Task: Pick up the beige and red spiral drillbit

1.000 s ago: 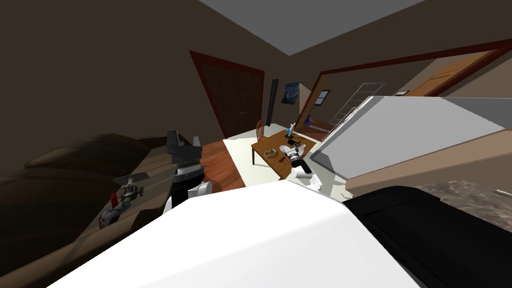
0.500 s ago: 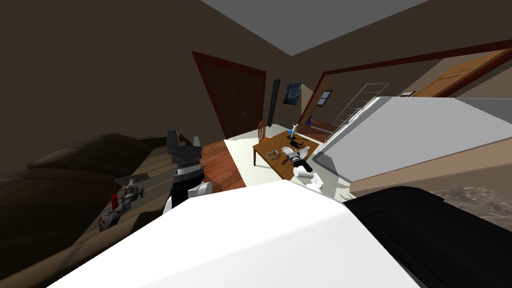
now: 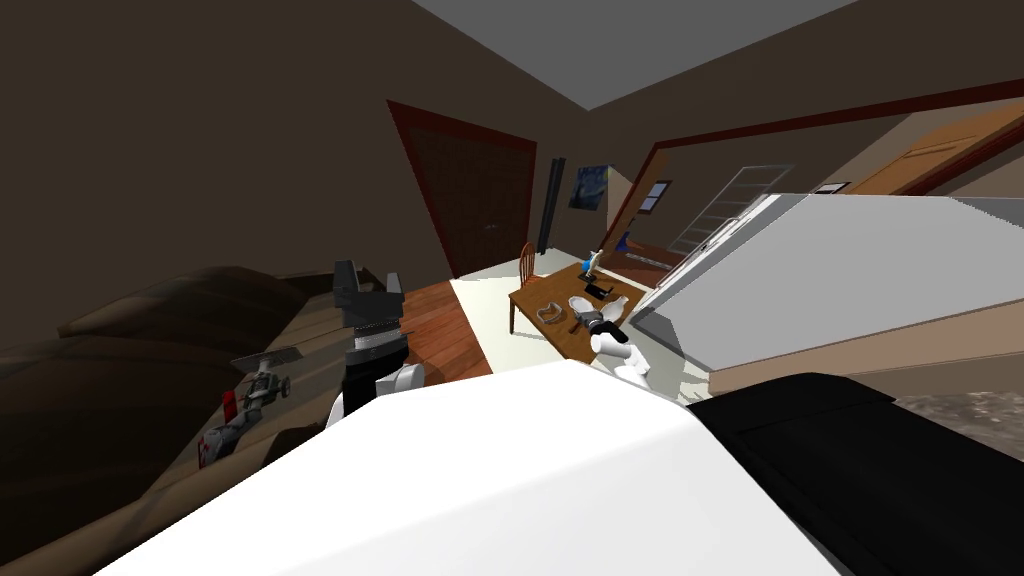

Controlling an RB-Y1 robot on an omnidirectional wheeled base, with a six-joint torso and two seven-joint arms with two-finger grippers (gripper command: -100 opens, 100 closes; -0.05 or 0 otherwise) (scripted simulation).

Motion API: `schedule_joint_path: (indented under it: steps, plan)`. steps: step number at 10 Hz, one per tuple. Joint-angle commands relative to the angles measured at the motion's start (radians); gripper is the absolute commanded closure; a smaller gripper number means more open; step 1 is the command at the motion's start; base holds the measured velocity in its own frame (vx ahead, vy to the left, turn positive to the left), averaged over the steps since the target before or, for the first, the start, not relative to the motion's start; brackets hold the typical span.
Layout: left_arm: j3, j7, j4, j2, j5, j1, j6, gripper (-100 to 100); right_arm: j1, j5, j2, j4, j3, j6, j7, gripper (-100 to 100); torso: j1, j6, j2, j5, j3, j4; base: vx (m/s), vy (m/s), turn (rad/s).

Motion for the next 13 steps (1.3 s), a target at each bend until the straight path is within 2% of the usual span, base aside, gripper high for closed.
schedule_joint_path:
  steps: [1, 2, 3, 4, 5, 6, 7, 8, 11, 12, 13]
  plan:
    - [0.0, 0.0, 0.0, 0.0, 0.0, 0.0, 0.0, 0, 0.004, -0.002, 0.002, 0.001, -0.003, 0.029, -0.024, -100, 0.0, 0.0, 0.0, 0.0, 0.0, 0.0, 0.027, 0.0, 0.007]
    - [0.0, 0.0, 0.0, 0.0, 0.0, 0.0, 0.0, 0, -0.009, -0.021, -0.007, 0.052, -0.023, 0.07, -0.067, -100, -0.001, 0.0, 0.002, 0.0, 0.001, 0.0, 0.053, 0.007, 0.05]
    - [0.0, 0.0, 0.0, 0.0, 0.0, 0.0, 0.0, 0, -0.009, -0.021, -0.007, 0.052, -0.023, 0.084, -0.082, -100, -0.001, 0.0, 0.001, 0.0, 0.001, 0.0, 0.056, 0.003, 0.032]
    - [0.0, 0.0, 0.0, 0.0, 0.0, 0.0, 0.0, 0, -0.022, -0.039, -0.016, 0.087, -0.044, 0.125, -0.116, -100, -0.001, 0.0, 0.001, 0.0, 0.001, 0.0, 0.067, -0.002, 0.062]
    - [0.0, 0.0, 0.0, 0.0, 0.0, 0.0, 0.0, 0, -0.022, -0.039, -0.016, 0.104, -0.044, 0.139, -0.138, -100, -0.001, 0.0, 0.0, 0.0, 0.0, 0.0, 0.068, 0.0, 0.035]
    - [0.0, 0.0, 0.0, 0.0, 0.0, 0.0, 0.0, 0, -0.034, -0.056, -0.024, 0.141, -0.066, 0.168, -0.169, -100, -0.001, 0.0, 0.0, 0.0, 0.0, 0.0, 0.088, 0.0, 0.066]
    - [0.0, 0.0, 0.0, 0.0, 0.0, 0.0, 0.0, 0, -0.034, -0.056, -0.024, 0.155, -0.066, 0.195, -0.193, -100, -0.001, 0.0, -0.001, 0.0, -0.001, 0.0, 0.071, -0.007, 0.035]
    - [0.0, 0.0, 0.0, 0.0, 0.0, 0.0, 0.0, 0, -0.047, -0.073, -0.033, 0.184, -0.087, 0.231, -0.225, -100, -0.001, 0.0, 0.0, 0.0, 0.0, 0.0, 0.069, -0.011, 0.066]
    - [0.0, 0.0, 0.0, 0.0, 0.0, 0.0, 0.0, 0, -0.058, -0.089, -0.041, 0.255, -0.108, 0.306, -0.298, -100, -0.002, 0.0, 0.0, 0.0, 0.0, 0.0, 0.06, -0.014, 0.045]
    - [0.0, 0.0, 0.0, 0.0, 0.0, 0.0, 0.0, 0, -0.07, -0.104, -0.05, 0.296, -0.128, 0.339, -0.332, -100, -0.002, 0.0, 0.001, -0.001, 0.0, 0.0, 0.081, -0.029, 0.071]
    - [0.0, 0.0, 0.0, 0.0, 0.0, 0.0, 0.0, 0, -0.07, -0.104, -0.05, 0.303, -0.128, 0.36, -0.348, -100, -0.003, 0.0, 0.0, -0.001, 0.0, 0.0, 0.07, -0.018, 0.034]
